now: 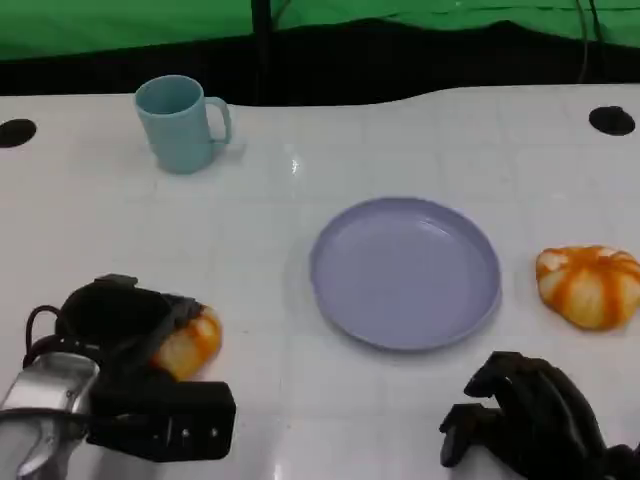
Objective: Grasp the bread from the table and place it into the plate.
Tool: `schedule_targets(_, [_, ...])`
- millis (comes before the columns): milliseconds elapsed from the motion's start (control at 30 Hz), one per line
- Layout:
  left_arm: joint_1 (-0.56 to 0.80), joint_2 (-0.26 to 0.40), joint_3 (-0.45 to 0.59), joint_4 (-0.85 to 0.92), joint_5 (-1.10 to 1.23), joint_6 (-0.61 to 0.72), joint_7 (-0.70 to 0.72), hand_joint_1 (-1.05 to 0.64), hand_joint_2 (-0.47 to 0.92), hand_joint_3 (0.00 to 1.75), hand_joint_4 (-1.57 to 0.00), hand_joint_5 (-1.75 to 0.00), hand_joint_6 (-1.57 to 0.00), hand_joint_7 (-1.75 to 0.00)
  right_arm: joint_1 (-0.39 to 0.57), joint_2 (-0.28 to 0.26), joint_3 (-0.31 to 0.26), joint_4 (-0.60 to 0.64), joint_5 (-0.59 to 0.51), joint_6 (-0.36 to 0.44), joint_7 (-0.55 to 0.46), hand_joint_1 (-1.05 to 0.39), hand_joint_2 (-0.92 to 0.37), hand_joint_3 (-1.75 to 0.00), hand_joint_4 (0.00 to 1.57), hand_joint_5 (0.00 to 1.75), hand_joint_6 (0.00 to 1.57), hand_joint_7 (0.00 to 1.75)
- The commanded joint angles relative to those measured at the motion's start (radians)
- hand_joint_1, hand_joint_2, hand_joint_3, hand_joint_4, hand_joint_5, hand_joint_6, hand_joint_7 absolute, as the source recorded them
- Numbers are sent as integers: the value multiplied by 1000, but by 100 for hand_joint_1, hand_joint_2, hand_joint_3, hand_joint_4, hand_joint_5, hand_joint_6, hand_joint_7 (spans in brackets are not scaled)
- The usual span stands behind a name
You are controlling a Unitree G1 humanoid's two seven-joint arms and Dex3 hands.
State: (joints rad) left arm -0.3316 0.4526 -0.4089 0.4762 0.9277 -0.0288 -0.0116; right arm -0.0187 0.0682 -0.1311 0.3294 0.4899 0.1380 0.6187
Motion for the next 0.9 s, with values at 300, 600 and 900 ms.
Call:
schedule_targets(300, [33, 6, -18, 83, -59, -38, 180, -31, 83, 69, -62, -175, -49, -159, -12, -7, -12, 17, 8, -12, 7, -102, -72, 0, 157, 72, 157, 34])
schedule_targets(600, [73, 28, 42, -93, -112, -60, 224, -26, 56, 104, -66, -175, -57, -127, -32, -9, -22, 46, 9, -11, 4, -105, -71, 0, 157, 74, 157, 38])
schedule_targets(900, [52, 28, 59, -174, -116, -48, 188, -28, 63, 81, -66, -175, -75, -109, -38, 1, -24, 72, -1, -38, 5, -104, -73, -1, 157, 74, 157, 38])
